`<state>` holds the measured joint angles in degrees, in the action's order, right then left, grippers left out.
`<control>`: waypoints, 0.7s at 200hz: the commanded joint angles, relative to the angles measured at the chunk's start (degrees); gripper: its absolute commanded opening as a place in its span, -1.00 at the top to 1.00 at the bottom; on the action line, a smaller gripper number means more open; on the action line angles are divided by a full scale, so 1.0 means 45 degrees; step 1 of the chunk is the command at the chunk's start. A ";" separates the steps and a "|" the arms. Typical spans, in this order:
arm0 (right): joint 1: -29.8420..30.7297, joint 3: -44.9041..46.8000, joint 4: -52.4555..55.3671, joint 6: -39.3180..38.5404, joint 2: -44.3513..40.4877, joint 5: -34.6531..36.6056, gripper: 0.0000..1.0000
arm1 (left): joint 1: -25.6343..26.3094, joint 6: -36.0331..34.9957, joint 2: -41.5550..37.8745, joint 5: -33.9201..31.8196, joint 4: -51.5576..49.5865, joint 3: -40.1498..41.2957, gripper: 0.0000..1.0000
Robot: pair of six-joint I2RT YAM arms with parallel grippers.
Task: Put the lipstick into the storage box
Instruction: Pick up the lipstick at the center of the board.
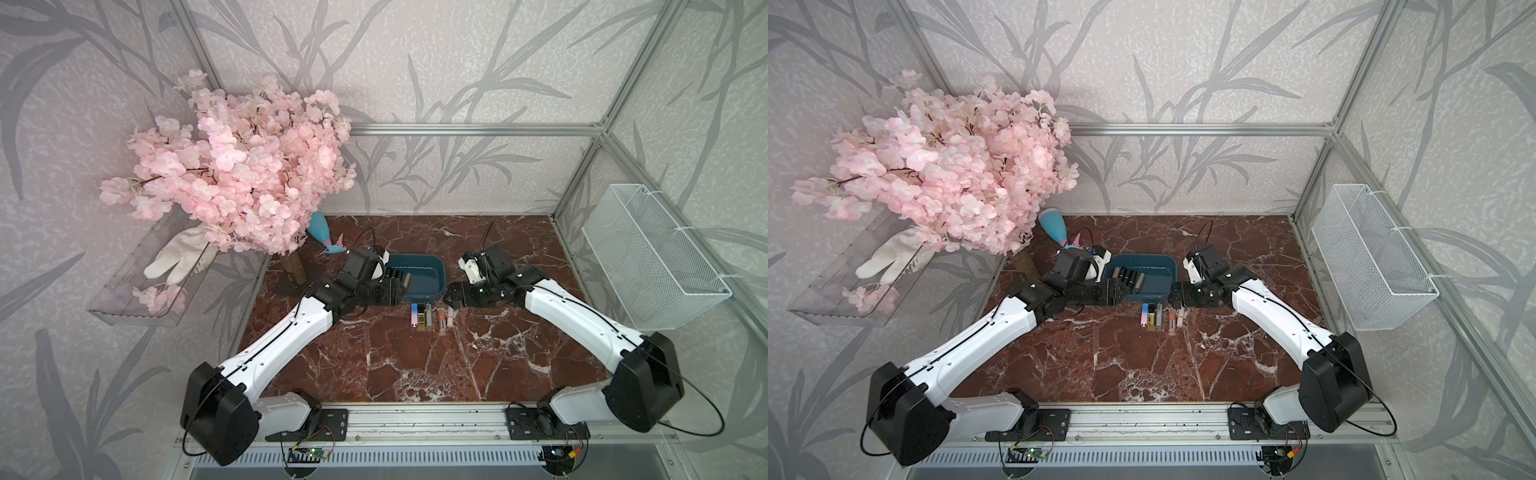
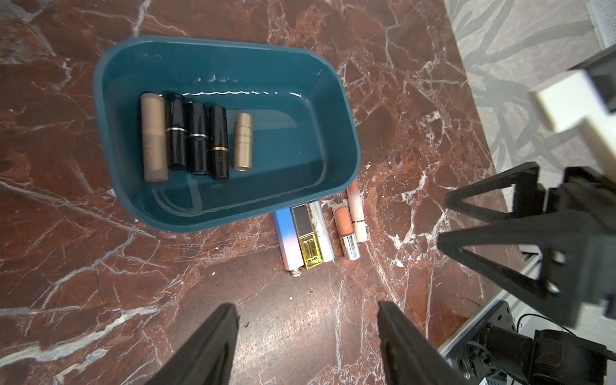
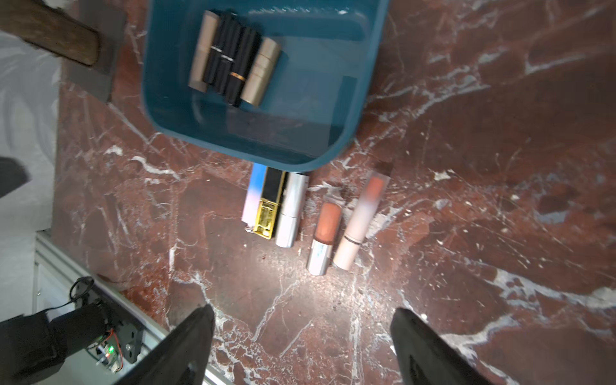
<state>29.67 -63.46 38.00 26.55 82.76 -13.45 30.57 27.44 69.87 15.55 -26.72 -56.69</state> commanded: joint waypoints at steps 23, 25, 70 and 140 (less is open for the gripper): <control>-0.0063 0.0021 0.0755 0.1530 0.1573 0.0914 -0.61 | -0.0233 0.0981 -0.1606 0.0635 0.2284 0.2029 -0.52; -0.0054 0.0035 0.0726 0.1549 0.1634 0.0918 -0.60 | -0.0246 0.0984 -0.1655 0.0667 0.2349 0.2108 -0.52; -0.0071 0.0383 0.0022 0.1762 0.2099 0.1498 -0.32 | -0.0242 0.0494 -0.2382 0.1207 0.2780 0.2926 -0.58; -0.0075 -0.0141 -0.0208 0.1367 0.3268 0.1518 -0.04 | -0.0246 0.0085 -0.2277 0.1635 0.3532 0.3150 -0.59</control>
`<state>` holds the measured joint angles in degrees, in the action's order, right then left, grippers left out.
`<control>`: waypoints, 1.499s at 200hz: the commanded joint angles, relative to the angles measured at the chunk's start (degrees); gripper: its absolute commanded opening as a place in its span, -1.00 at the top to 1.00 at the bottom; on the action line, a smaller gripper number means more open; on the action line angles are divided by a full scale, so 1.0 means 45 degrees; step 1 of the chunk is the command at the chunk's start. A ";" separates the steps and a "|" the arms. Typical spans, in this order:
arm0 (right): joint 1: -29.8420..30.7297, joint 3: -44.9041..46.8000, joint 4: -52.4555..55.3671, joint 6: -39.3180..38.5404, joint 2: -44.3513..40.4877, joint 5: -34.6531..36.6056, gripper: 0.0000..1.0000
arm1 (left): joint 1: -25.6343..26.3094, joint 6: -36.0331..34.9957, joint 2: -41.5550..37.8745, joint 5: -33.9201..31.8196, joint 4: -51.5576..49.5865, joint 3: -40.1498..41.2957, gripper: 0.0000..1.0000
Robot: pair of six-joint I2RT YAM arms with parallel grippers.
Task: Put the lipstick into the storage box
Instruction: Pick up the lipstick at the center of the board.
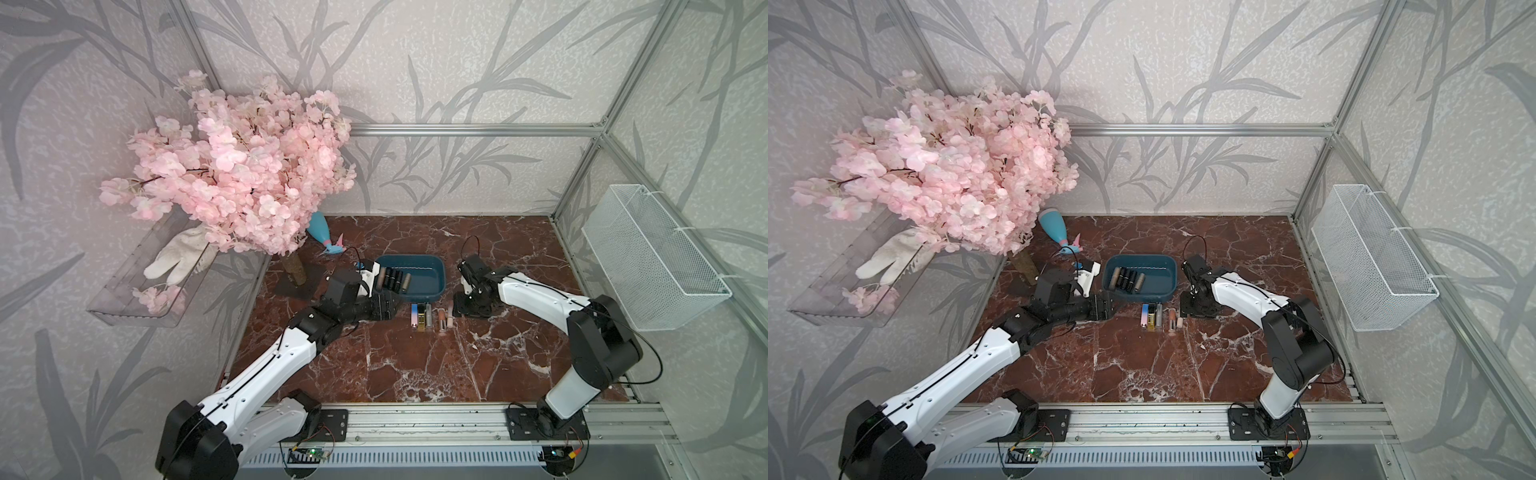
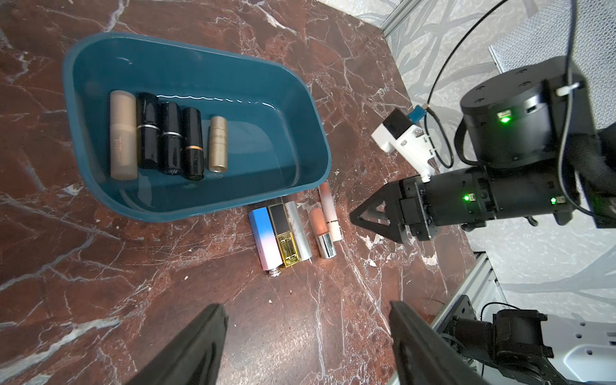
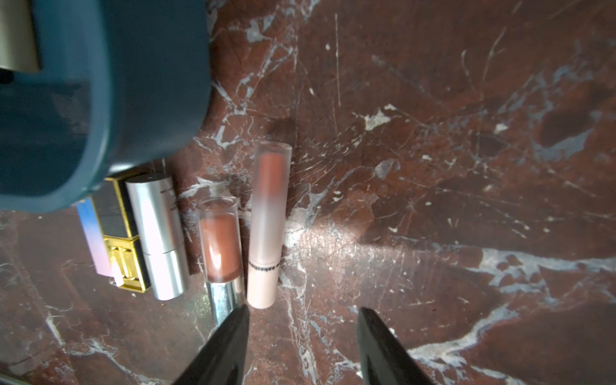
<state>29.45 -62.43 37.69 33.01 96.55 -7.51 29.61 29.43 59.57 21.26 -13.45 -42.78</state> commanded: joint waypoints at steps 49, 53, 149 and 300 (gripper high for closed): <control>-0.0027 -0.0719 -0.0359 0.0105 0.0916 -0.0005 -0.03 | -0.0025 -0.0525 0.0176 0.0413 0.0529 -0.0073 -0.60; -0.0019 -0.0744 -0.0345 0.0105 0.0982 -0.0038 -0.03 | -0.0034 -0.0524 0.0178 0.0401 0.0512 -0.0079 -0.60; 0.0007 -0.0966 -0.0731 0.0398 0.1744 -0.0089 0.02 | -0.0033 -0.0982 -0.0193 0.0204 -0.0260 -0.0254 -0.60; 0.0369 -0.1282 -0.0555 0.0027 0.2567 0.0223 0.56 | -0.0037 -0.1203 -0.0335 0.0003 -0.0467 -0.0241 -0.61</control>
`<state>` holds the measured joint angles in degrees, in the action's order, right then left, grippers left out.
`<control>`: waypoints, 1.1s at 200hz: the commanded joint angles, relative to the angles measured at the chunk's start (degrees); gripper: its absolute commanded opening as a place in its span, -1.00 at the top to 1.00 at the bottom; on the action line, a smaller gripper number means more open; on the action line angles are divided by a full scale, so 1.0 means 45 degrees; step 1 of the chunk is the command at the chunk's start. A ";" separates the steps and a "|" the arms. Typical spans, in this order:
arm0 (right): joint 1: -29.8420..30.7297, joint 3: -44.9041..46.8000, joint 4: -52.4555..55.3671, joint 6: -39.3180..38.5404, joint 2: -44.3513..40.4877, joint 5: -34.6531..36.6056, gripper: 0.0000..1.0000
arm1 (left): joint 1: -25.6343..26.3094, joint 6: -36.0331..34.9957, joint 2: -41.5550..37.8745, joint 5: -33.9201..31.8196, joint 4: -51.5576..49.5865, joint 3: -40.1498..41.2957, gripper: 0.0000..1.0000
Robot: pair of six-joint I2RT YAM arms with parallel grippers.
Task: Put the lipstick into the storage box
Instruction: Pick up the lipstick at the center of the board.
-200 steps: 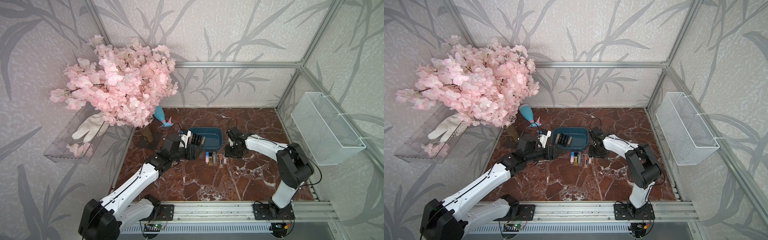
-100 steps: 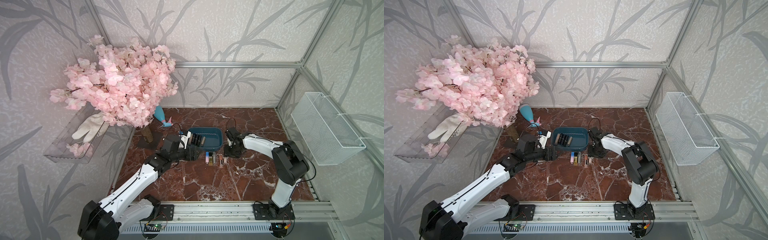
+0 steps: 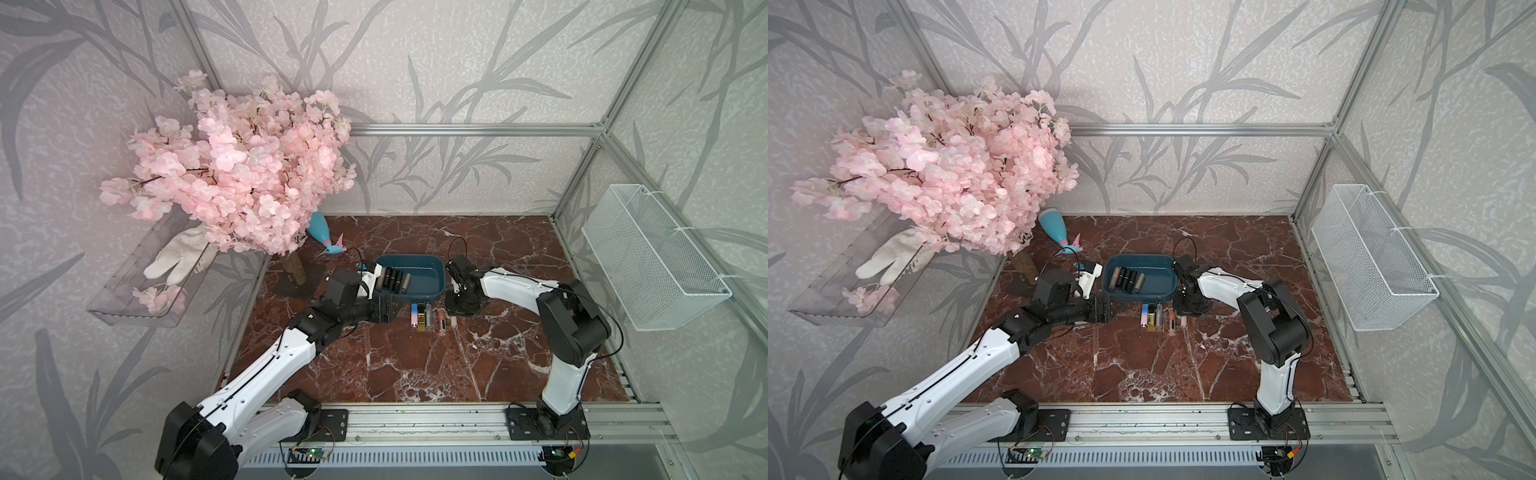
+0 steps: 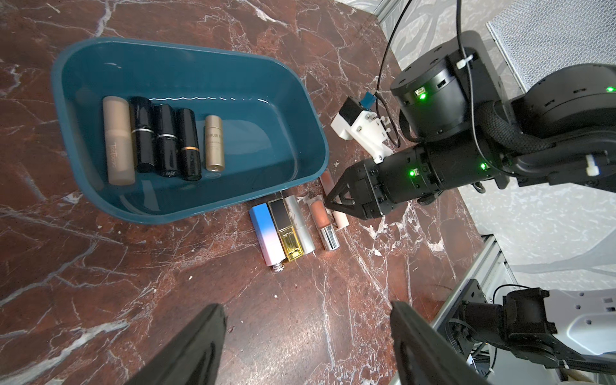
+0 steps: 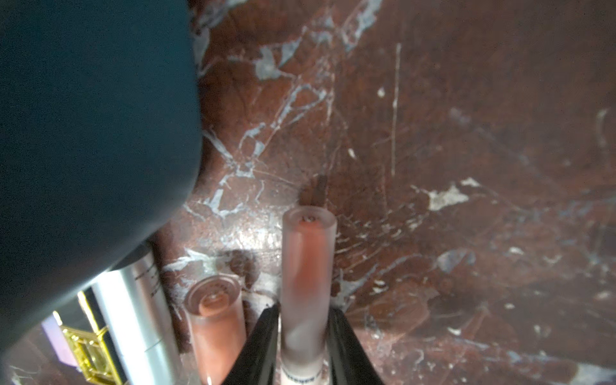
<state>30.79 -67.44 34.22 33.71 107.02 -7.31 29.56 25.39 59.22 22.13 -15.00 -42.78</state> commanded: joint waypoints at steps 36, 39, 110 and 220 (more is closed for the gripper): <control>0.0072 -0.0131 0.0302 -0.0167 0.0013 0.0277 0.57 | -0.0041 -0.0339 -0.0387 -0.0245 -0.0154 -0.0238 -0.61; 0.0068 -0.0140 0.0306 -0.0182 -0.0022 0.0277 0.57 | -0.0031 -0.0340 -0.0414 -0.0271 -0.0163 -0.0229 -0.61; -0.0006 -0.0262 0.1526 -0.0565 -0.1699 0.0640 0.57 | -0.0059 -0.0408 -0.1439 -0.1703 0.0067 0.0079 -0.62; -0.0178 -0.5240 0.4313 -0.1124 -0.2332 -0.0213 0.58 | -0.0061 0.0047 -0.1834 -0.1687 -0.0218 -0.0612 -1.00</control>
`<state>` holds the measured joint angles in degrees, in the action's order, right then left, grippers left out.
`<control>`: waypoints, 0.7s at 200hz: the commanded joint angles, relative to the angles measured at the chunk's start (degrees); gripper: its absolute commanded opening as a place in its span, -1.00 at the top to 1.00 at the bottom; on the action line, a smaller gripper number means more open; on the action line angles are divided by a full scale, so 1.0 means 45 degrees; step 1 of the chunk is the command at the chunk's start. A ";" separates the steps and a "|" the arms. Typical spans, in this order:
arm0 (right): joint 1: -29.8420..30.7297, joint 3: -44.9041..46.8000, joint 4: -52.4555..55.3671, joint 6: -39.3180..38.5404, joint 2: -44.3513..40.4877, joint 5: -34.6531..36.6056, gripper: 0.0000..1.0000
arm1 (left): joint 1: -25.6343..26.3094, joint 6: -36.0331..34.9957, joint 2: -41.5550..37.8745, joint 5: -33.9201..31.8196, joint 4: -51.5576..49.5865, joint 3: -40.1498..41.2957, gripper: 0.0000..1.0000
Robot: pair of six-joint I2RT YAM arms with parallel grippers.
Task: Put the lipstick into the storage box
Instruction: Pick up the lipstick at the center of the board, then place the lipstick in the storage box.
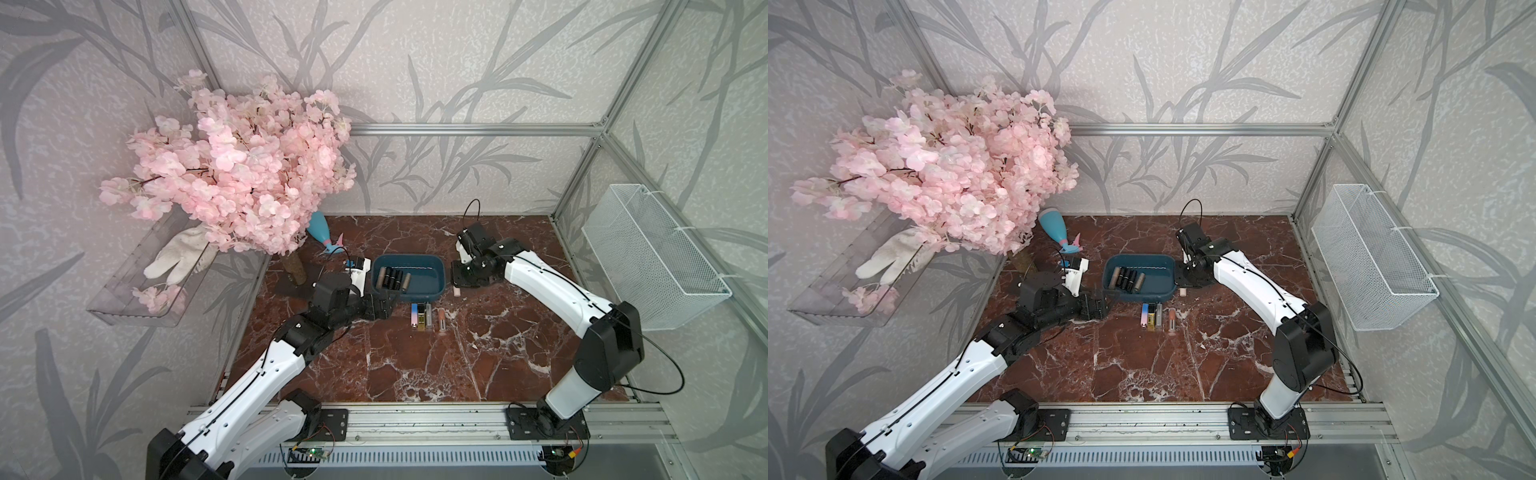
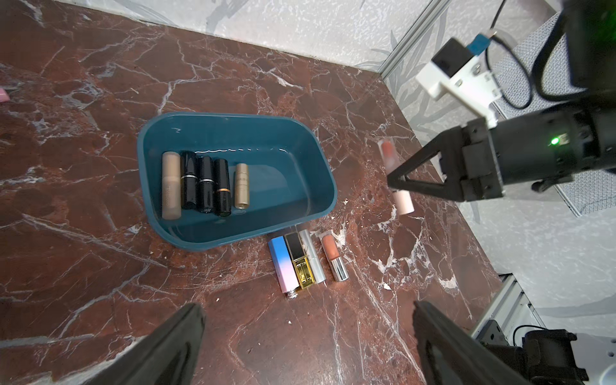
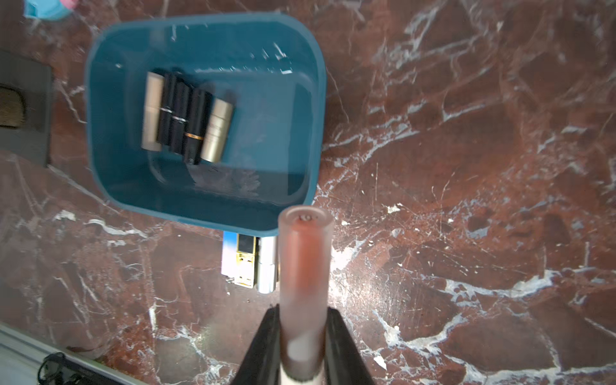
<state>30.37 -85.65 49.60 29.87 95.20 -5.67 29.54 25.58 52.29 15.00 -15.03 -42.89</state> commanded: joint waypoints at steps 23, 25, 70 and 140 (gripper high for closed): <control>-0.0164 -0.2578 0.1027 -0.0400 0.1235 -0.1473 0.59 | -0.0047 -0.0060 -0.0285 -0.0297 -0.0464 -0.0778 -1.00; -0.0171 -0.2689 0.1018 -0.0425 0.1332 -0.1552 0.59 | -0.0062 -0.0060 -0.0286 -0.0324 -0.0458 -0.0780 -1.00; -0.0349 -0.3387 -0.0610 -0.0359 0.2668 -0.4491 0.61 | -0.0079 0.1389 0.0024 -0.0430 -0.0137 -0.0594 -1.00; -0.0344 -0.3337 -0.2754 0.0843 0.4439 -0.4785 0.63 | -0.0074 0.0530 0.0134 -0.0032 -0.0444 -0.0828 -1.00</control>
<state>28.97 -100.07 41.71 30.98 113.10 -25.91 29.50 30.89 52.23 13.23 -15.92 -44.86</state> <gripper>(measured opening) 0.223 0.999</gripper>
